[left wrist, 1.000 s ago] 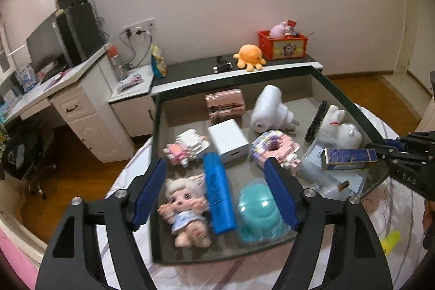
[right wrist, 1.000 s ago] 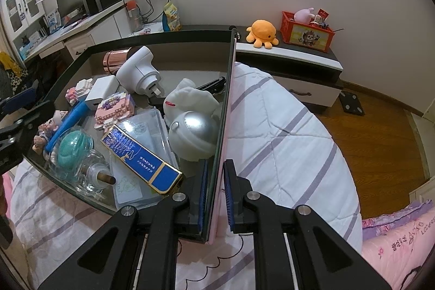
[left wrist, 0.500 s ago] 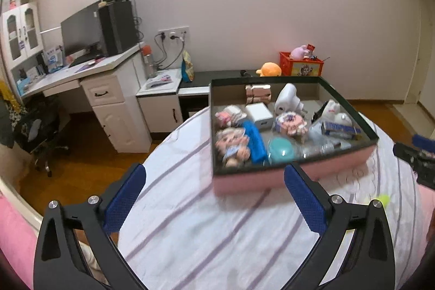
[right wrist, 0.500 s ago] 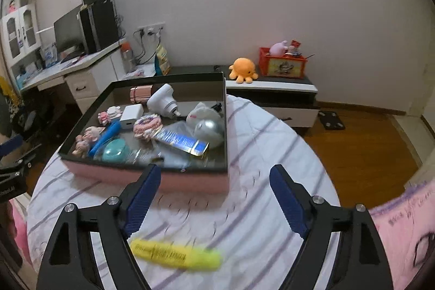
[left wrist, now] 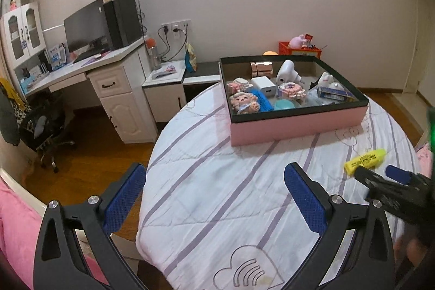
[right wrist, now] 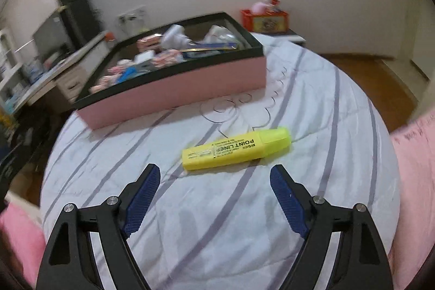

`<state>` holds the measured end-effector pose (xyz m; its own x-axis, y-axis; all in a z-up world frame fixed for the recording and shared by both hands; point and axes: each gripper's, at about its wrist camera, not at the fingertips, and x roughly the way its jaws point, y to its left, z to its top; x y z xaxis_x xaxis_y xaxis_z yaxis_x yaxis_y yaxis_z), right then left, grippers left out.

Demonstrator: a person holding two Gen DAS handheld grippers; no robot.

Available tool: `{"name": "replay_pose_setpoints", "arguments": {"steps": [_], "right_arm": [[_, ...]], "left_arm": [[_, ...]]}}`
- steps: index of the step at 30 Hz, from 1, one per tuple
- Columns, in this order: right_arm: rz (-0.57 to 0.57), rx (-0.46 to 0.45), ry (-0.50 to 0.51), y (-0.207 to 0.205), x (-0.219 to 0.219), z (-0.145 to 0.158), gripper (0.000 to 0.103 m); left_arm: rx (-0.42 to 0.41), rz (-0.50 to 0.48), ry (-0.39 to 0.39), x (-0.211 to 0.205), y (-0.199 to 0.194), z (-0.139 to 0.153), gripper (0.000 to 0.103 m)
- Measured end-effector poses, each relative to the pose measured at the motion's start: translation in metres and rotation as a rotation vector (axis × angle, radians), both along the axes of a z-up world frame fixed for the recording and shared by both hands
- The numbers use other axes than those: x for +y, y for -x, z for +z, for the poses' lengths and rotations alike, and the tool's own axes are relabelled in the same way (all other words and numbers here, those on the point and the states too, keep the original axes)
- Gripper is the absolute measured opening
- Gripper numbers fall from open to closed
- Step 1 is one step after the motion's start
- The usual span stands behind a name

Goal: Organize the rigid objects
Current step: 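Withdraw the left tool from the box while the right moves to the yellow highlighter, then close the right tool on the yellow highlighter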

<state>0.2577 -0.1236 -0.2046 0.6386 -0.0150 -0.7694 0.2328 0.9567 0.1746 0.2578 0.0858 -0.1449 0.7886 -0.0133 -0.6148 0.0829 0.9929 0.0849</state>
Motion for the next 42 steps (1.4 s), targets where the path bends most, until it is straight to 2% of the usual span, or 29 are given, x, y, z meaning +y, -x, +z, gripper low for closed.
{"name": "replay_pose_setpoints", "arguments": {"steps": [4, 5, 8, 12, 15, 20, 23, 26, 29, 34, 36, 37, 39, 42], "right_arm": [[-0.007, 0.059, 0.033, -0.018, 0.007, -0.021, 0.085], [0.009, 0.054, 0.075, -0.02, 0.009, -0.022, 0.085], [0.069, 0.037, 0.084, -0.021, 0.0, -0.021, 0.083], [0.103, 0.031, 0.086, -0.015, -0.032, -0.02, 0.076], [0.094, 0.026, 0.098, -0.015, -0.061, -0.02, 0.076], [0.092, 0.018, 0.09, -0.038, -0.105, -0.021, 0.077], [0.027, 0.015, 0.044, -0.042, -0.126, -0.017, 0.077], [-0.005, -0.01, -0.022, -0.037, -0.128, -0.013, 0.079], [-0.019, 0.016, -0.03, -0.045, -0.123, -0.017, 0.079], [0.02, -0.004, -0.035, -0.062, -0.129, -0.019, 0.079], [0.052, -0.002, 0.0, -0.07, -0.132, -0.018, 0.071], [0.063, 0.001, 0.019, -0.073, -0.134, -0.018, 0.062], [0.113, -0.015, 0.044, -0.08, -0.138, -0.016, 0.055], [0.187, -0.02, 0.072, -0.089, -0.145, -0.016, 0.041]], "left_arm": [[0.016, 0.005, -0.003, 0.005, 0.0, -0.004, 0.103], [0.021, 0.004, -0.006, 0.005, -0.001, -0.005, 0.103], [0.036, -0.01, -0.015, 0.004, -0.003, -0.008, 0.103], [0.058, -0.032, -0.033, -0.005, -0.008, -0.015, 0.103], [0.069, -0.044, -0.028, -0.011, -0.011, -0.019, 0.103], [0.075, -0.048, -0.031, -0.022, -0.024, -0.022, 0.103], [0.073, -0.033, -0.016, -0.021, -0.035, -0.019, 0.103], [0.064, 0.005, 0.043, -0.013, -0.054, -0.012, 0.103], [0.051, 0.06, 0.086, -0.005, -0.085, -0.005, 0.103], [0.12, 0.074, 0.087, -0.009, -0.136, -0.015, 0.103], [0.139, 0.068, 0.08, -0.013, -0.146, -0.02, 0.103], [0.155, 0.058, 0.08, -0.016, -0.151, -0.024, 0.103], [0.162, 0.043, 0.086, -0.019, -0.156, -0.027, 0.103], [0.18, 0.03, 0.053, -0.027, -0.162, -0.033, 0.103]]}}
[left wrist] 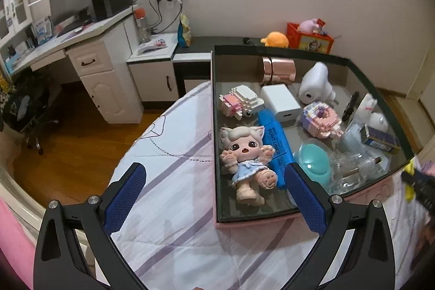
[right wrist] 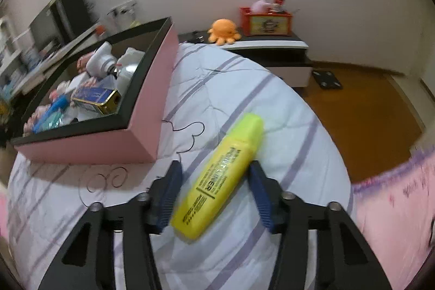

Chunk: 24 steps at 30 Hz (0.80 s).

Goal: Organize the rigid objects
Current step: 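Close the right tool on the yellow highlighter, then lift the yellow highlighter with the right tool and carry it toward the pink box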

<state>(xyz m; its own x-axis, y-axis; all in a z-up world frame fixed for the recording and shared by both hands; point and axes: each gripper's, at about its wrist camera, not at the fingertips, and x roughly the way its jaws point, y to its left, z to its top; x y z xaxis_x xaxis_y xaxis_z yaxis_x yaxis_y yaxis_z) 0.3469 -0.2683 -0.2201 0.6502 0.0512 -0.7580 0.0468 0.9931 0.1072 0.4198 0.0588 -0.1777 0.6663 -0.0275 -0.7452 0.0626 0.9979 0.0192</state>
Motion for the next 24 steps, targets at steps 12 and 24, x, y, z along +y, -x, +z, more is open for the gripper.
{"name": "replay_pose_setpoints", "arguments": {"steps": [12, 24], "right_arm": [[0.047, 0.016, 0.107, -0.005, 0.007, -0.001, 0.027], [0.039, 0.023, 0.115, -0.005, 0.007, -0.001, 0.026]], "left_arm": [[0.033, -0.012, 0.022, 0.001, -0.012, -0.011, 0.091], [0.05, -0.089, 0.049, -0.013, -0.014, -0.012, 0.052]]}}
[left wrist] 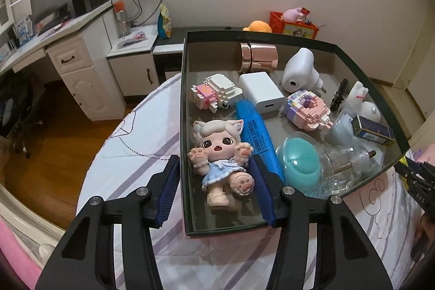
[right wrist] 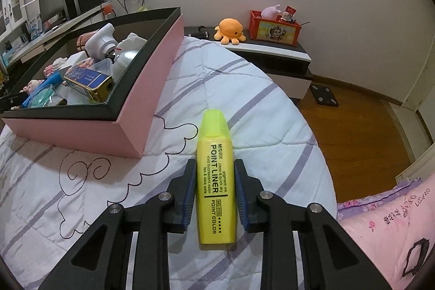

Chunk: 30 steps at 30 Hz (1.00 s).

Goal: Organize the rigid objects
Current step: 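Lift the yellow highlighter with the right tool and carry it toward the pink box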

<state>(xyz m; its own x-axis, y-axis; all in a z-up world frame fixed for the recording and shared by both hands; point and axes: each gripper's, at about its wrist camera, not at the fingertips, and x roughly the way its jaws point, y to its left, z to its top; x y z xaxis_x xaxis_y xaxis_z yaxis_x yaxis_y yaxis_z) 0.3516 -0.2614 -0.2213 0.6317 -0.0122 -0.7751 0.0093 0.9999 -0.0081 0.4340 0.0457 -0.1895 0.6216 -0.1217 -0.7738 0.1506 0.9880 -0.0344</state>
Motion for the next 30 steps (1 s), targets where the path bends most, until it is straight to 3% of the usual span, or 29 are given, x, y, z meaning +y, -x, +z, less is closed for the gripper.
{"name": "replay_pose_setpoints", "arguments": {"steps": [10, 15, 19, 21, 23, 25, 30], "right_arm": [[0.003, -0.012, -0.02, 0.003, -0.002, 0.003, 0.026], [0.013, -0.019, -0.09, 0.007, -0.007, 0.005, 0.026], [0.01, -0.008, -0.111, 0.005, -0.01, 0.003, 0.026], [0.006, -0.009, -0.117, 0.005, -0.01, 0.003, 0.026], [0.005, -0.01, -0.112, 0.004, -0.009, 0.003, 0.026], [0.003, -0.009, -0.109, 0.004, -0.008, 0.002, 0.026], [0.006, -0.005, -0.103, 0.004, -0.008, 0.003, 0.026]], "left_arm": [[0.004, -0.007, -0.007, 0.001, 0.0, 0.002, 0.052], [0.0, -0.006, 0.009, 0.004, 0.003, 0.004, 0.053], [0.0, -0.006, 0.005, 0.011, 0.006, 0.008, 0.071], [-0.001, -0.003, 0.01, 0.018, 0.006, 0.009, 0.072], [0.016, -0.015, 0.041, 0.023, 0.006, 0.008, 0.064], [0.013, -0.049, 0.055, 0.02, 0.009, 0.009, 0.048], [-0.004, -0.06, 0.022, 0.012, 0.016, 0.012, 0.043]]}}
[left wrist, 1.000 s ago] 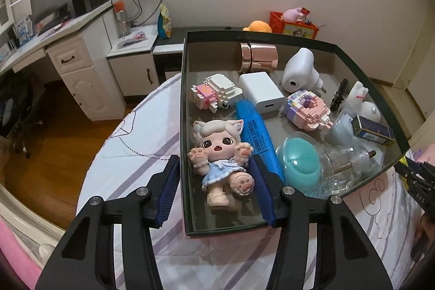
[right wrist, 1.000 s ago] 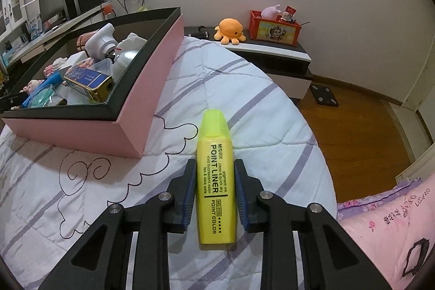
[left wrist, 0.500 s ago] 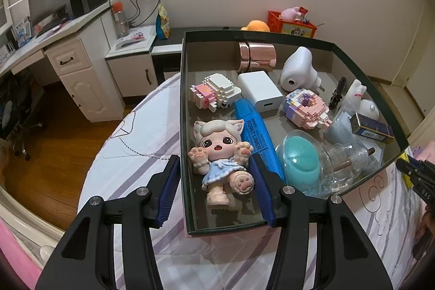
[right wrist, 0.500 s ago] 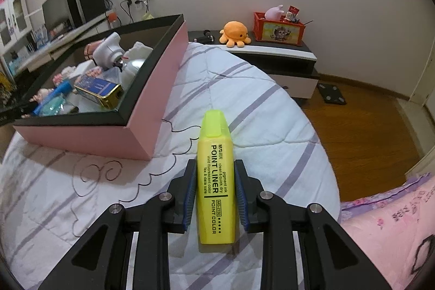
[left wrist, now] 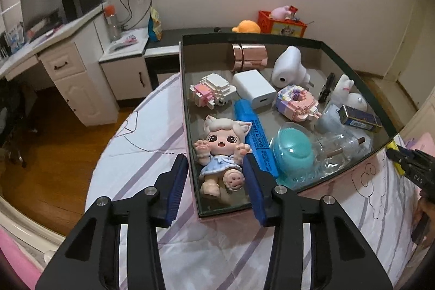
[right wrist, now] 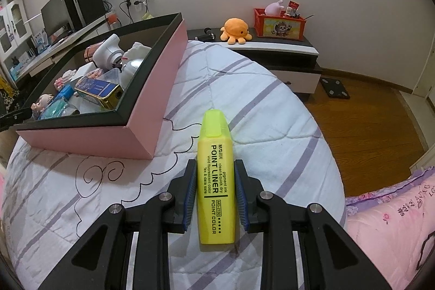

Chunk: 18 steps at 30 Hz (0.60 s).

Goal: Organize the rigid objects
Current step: 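Lift the yellow highlighter with the right tool and carry it toward the pink box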

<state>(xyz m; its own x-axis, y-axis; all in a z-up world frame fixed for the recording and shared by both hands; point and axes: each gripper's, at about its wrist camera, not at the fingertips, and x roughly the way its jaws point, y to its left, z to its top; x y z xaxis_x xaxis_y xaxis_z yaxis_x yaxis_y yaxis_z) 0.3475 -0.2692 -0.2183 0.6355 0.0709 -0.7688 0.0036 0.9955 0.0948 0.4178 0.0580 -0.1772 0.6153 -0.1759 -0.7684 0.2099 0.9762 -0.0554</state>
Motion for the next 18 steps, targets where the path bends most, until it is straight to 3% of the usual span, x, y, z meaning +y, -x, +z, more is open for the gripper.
{"name": "replay_pose_setpoints", "arguments": {"steps": [2, 7, 9, 11, 12, 18], "right_arm": [[0.002, 0.008, -0.001, -0.001, 0.0, -0.001, 0.026], [0.001, 0.01, 0.002, -0.002, 0.0, -0.001, 0.026], [0.0, 0.012, 0.003, -0.002, 0.0, -0.002, 0.026], [-0.001, 0.014, 0.002, -0.002, 0.0, -0.002, 0.026], [0.0, 0.014, 0.005, -0.003, 0.0, -0.002, 0.026], [0.003, 0.017, 0.011, -0.003, 0.001, -0.002, 0.026]], "left_arm": [[0.01, -0.008, 0.024, 0.004, 0.001, 0.001, 0.045], [-0.012, 0.009, 0.033, 0.017, 0.009, 0.008, 0.064], [-0.023, 0.033, 0.018, 0.021, 0.01, 0.01, 0.065], [-0.004, 0.038, -0.012, 0.022, 0.008, 0.007, 0.054], [0.002, 0.038, -0.032, 0.021, 0.006, 0.004, 0.039], [-0.001, 0.042, -0.061, 0.012, -0.003, -0.002, 0.016]]}}
